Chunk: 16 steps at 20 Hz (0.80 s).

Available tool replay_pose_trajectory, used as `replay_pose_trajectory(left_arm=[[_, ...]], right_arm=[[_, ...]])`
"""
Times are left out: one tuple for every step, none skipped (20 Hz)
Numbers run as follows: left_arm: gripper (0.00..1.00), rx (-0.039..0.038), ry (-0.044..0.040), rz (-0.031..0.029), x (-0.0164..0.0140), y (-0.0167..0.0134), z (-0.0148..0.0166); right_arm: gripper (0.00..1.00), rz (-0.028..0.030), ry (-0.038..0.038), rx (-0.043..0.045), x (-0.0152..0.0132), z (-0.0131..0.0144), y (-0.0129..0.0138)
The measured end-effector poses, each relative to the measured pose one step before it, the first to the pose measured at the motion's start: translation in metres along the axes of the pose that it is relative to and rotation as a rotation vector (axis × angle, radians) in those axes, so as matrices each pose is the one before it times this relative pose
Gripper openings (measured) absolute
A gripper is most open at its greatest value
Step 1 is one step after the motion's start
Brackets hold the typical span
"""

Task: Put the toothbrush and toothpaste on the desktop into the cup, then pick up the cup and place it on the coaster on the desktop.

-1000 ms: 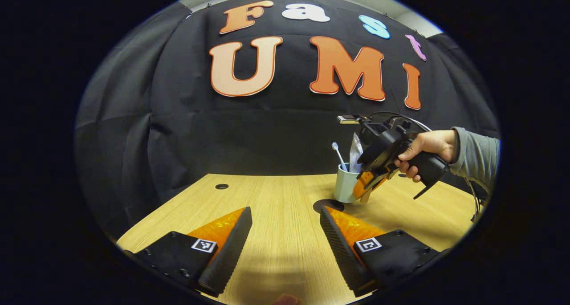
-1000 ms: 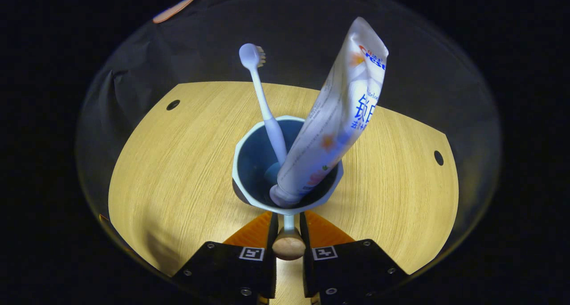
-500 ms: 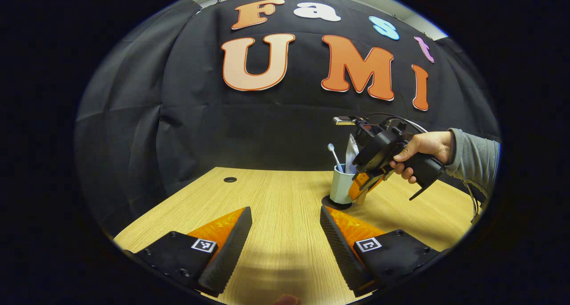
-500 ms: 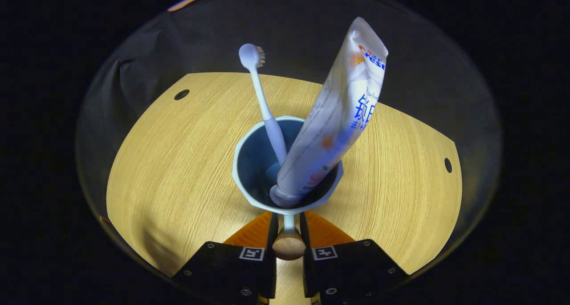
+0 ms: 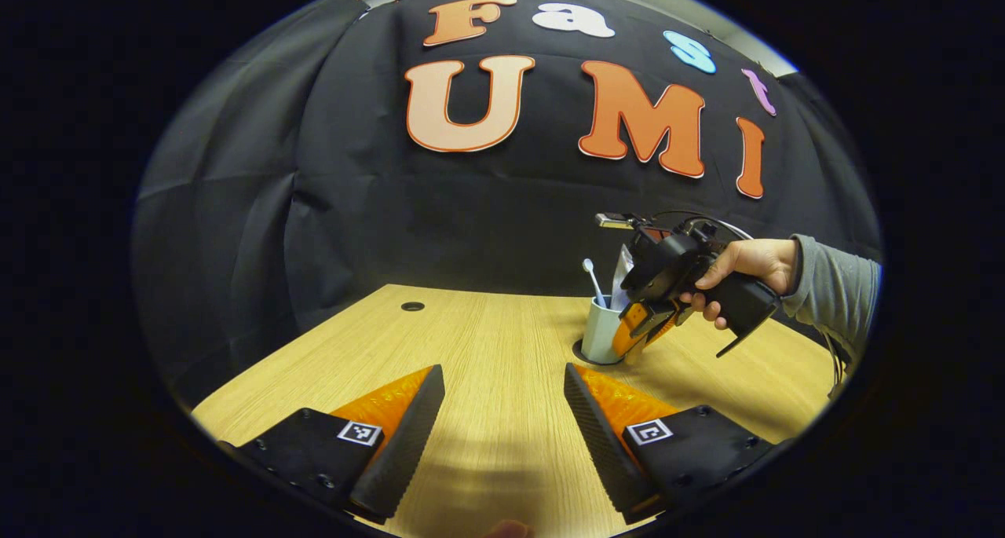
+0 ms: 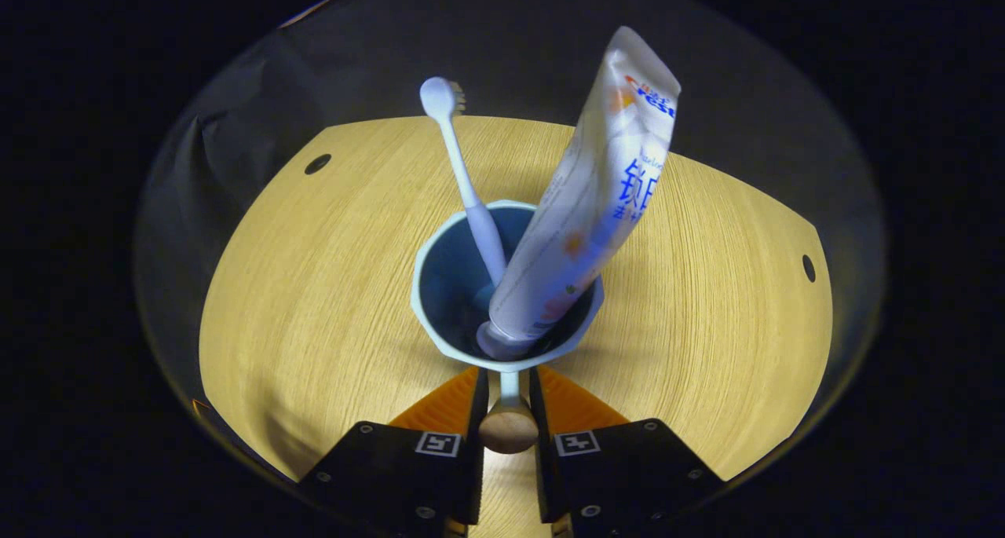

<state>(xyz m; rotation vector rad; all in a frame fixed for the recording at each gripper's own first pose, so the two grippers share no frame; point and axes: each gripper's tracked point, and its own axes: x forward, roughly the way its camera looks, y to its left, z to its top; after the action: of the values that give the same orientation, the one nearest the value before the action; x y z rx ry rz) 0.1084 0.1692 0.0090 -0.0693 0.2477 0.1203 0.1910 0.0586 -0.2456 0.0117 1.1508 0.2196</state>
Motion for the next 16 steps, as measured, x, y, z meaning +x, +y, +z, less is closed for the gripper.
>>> replay_pose_trajectory(left_arm=[[0.97,-0.00444,0.00786,-0.00102,0.00091,-0.00073,-0.00264],[0.97,-0.0003,0.00615,0.00003,0.00086,-0.00129,-0.00087],[0.97,0.00243,0.00245,-0.00183,0.0012,-0.00133,-0.0007],[0.97,0.00319,-0.00258,-0.00433,-0.00148,-0.00408,0.0013],[0.97,0.00366,-0.00374,-0.00667,0.00045,-0.00739,0.00304],[0.97,0.00257,-0.00476,-0.00734,0.00044,-0.00675,0.00289],[0.97,0.00218,-0.00357,-0.00797,0.00001,-0.00364,0.00154],[0.97,0.00321,-0.00282,-0.00609,0.00063,-0.0044,0.00151],[0.97,0.00437,-0.00243,-0.0046,0.00077,-0.00535,0.00155],[0.97,0.00399,-0.00071,-0.00435,0.0004,-0.005,0.00101],[0.97,0.00448,0.00034,-0.00514,0.0007,-0.00408,0.00154],[0.97,0.00243,-0.00157,-0.00279,0.00127,-0.00321,0.00211],[0.97,-0.00065,-0.00116,-0.00378,0.00068,-0.00288,0.0019],[0.97,-0.00034,-0.00054,-0.0039,0.00124,-0.00484,0.00176],[0.97,-0.00075,-0.00219,-0.00309,0.00144,-0.00364,0.00132],[0.97,-0.0004,-0.00116,-0.0033,0.00189,-0.004,0.00182]], right_arm=[[0.31,0.01336,-0.01241,0.00944,-0.00255,0.00039,0.00051],[0.39,0.00676,-0.0149,0.00258,-0.00427,0.00117,-0.00054],[0.37,-0.00011,-0.01553,-0.00183,-0.00376,0.00075,-0.00285],[0.53,-0.00044,-0.01843,-0.00571,-0.00456,-0.00022,-0.00257],[0.57,0.00032,-0.02106,-0.00223,-0.00546,-0.00063,-0.0039],[0.61,0.0044,-0.03199,0.00576,-0.00768,0.00094,-0.00465],[0.63,0.0116,-0.02248,0.00962,-0.00847,-0.00061,-0.00365],[0.66,0.0148,-0.02242,0.01651,-0.00696,-0.00154,-0.00265],[0.68,0.01353,-0.02438,0.01597,-0.00555,0.00027,-0.00287],[0.7,0.0068,-0.02507,0.01173,-0.00684,0.00031,-0.00327],[0.71,-0.00122,-0.02456,0.00509,-0.00812,0.00057,-0.00485],[0.74,-0.00985,-0.03076,0.00148,-0.00731,0.00139,-0.00652],[0.75,-0.00606,-0.03412,0.00182,-0.00943,0.00225,-0.00788],[0.77,-0.00455,-0.03535,0.00428,-0.00932,0.00221,-0.00751],[0.77,-0.0013,-0.03388,0.00491,-0.00853,0.00173,-0.00515],[0.73,-0.00365,-0.03345,0.00607,-0.00857,0.00215,-0.00686]])
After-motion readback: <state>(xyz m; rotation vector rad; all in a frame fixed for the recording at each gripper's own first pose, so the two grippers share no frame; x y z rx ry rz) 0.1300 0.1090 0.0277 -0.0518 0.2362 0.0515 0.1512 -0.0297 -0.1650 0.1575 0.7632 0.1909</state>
